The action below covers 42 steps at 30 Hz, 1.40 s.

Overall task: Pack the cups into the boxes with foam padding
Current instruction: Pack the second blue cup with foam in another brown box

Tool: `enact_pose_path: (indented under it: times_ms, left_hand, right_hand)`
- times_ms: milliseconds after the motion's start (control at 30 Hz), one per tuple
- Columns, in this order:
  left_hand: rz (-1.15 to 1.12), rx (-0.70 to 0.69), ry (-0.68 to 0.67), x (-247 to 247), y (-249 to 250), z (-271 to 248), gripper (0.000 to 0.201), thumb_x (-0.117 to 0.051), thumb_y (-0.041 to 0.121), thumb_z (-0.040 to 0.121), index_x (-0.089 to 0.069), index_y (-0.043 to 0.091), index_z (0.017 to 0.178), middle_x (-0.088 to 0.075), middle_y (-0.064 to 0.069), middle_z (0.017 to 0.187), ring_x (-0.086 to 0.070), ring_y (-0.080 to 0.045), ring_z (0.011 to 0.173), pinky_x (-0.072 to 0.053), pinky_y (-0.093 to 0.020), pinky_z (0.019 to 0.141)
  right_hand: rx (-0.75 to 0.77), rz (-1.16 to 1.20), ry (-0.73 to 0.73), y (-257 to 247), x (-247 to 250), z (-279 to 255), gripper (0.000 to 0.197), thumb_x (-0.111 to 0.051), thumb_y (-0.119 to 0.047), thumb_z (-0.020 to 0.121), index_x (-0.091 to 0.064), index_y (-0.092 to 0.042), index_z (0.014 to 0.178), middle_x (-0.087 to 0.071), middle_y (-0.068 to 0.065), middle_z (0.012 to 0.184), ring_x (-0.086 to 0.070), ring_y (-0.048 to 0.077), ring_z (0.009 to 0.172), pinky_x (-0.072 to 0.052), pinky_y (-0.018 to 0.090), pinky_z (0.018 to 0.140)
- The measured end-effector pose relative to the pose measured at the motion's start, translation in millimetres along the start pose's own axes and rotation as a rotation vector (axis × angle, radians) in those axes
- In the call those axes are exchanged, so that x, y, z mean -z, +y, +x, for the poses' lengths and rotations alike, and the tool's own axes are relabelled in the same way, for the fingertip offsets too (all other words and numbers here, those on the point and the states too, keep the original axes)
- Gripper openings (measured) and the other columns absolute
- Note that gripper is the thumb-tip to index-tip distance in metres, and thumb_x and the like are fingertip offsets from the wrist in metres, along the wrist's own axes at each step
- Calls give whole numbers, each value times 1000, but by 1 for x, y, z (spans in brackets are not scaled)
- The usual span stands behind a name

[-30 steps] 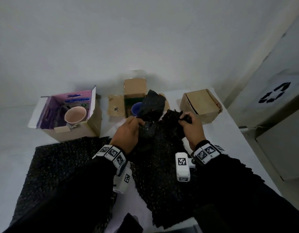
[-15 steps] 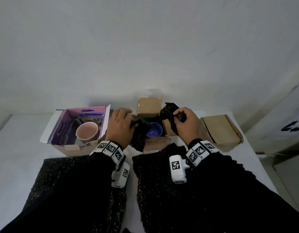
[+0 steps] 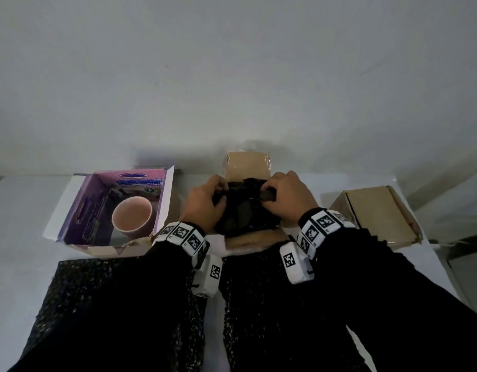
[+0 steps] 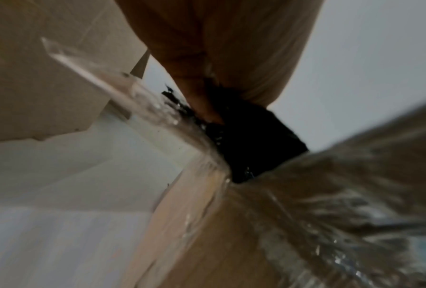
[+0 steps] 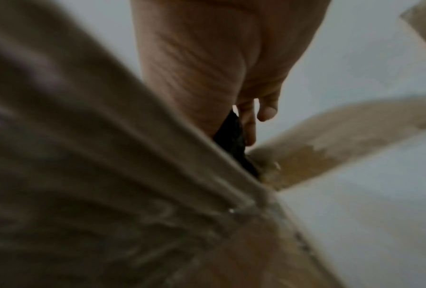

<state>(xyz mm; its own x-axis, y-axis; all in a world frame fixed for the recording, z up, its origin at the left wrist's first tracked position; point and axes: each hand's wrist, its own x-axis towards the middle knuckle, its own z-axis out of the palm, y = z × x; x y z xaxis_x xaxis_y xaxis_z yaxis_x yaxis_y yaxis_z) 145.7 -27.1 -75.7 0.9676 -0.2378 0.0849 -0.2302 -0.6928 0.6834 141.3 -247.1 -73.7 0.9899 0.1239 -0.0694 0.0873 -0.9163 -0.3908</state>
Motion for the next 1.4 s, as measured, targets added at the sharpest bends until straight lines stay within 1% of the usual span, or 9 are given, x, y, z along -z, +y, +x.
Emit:
enact_pose_path:
  times_ms: [133, 300, 467, 600, 867, 1000, 1100, 1300, 1400]
  left_hand:
    - [164, -74, 27, -12, 1, -5, 15, -61, 17, 81, -68, 21, 92, -65, 3, 100, -54, -19, 94, -48, -32, 80]
    - [376, -97, -37, -15, -9, -13, 64, -47, 64, 68, -64, 26, 116, -57, 7, 118, -38, -23, 114, -40, -44, 94]
    - [374, -129, -153, -10, -20, -10, 61, -65, 46, 72, -57, 24, 128, -43, 1, 129, -36, -23, 119, -45, -44, 97]
    - [308, -101, -122, -8, -20, -3, 41, -66, 31, 80, -64, 26, 120, -49, 2, 126, -45, -20, 116, -48, -39, 92]
    - [224, -149, 15, -1, -18, 3, 26, -60, 19, 87, -65, 19, 112, -66, -5, 104, -62, -27, 90, -52, -37, 74]
    - [289, -210, 49, -1, -12, 5, 36, -56, 28, 85, -57, 20, 120, -68, -7, 95, -58, -32, 91, -45, -38, 75]
    - [169, -217, -6, 1, 0, 6, 49, -63, 20, 83, -39, 26, 125, -68, -4, 97, -63, -29, 89, -51, -43, 79]
    - [71, -245, -19, 2, 10, 5, 63, -66, 23, 78, -29, 29, 129, -69, -2, 92, -67, -30, 76, -54, -41, 69]
    - [-10, -190, 57, 3, 6, 5, 57, -69, 13, 80, -32, 31, 120, -67, -1, 83, -64, -21, 65, -52, -33, 62]
  right_hand:
    - [64, -332, -21, -5, -18, -3, 53, -51, -49, 69, -47, -26, 117, -59, 1, 112, -41, 27, 106, -33, 38, 81]
    - [93, -488, 25, -9, -21, -8, 51, -48, -55, 65, -62, -22, 101, -40, 1, 117, -36, 26, 105, -32, 40, 85]
    - [101, -348, 5, -9, -16, 1, 35, -60, -25, 72, -62, -22, 107, -49, 2, 115, -43, 27, 103, -40, 40, 83]
    - [118, -186, 241, -11, -15, 5, 26, -55, 3, 74, -53, -15, 93, -53, 5, 98, -49, 25, 83, -46, 39, 65]
    - [127, -460, 78, -8, -32, 4, 28, -45, -32, 74, -68, -16, 74, -68, 0, 83, -45, 30, 117, -16, 48, 98]
    - [166, -250, 244, -9, -28, -3, 36, -45, -46, 80, -61, -22, 102, -64, -3, 102, -45, 24, 113, -25, 44, 93]
    - [283, 286, 161, -15, -19, -6, 56, -64, -45, 82, -44, -27, 131, -51, 0, 127, -50, 14, 107, -45, 29, 89]
    - [127, 601, 200, -9, -9, -4, 14, -71, -20, 85, -67, -23, 98, -68, -7, 89, -63, 10, 75, -54, 34, 73]
    - [48, 702, 366, -1, -7, -2, 18, -68, -9, 85, -62, -20, 97, -65, -6, 95, -63, 14, 67, -57, 41, 69]
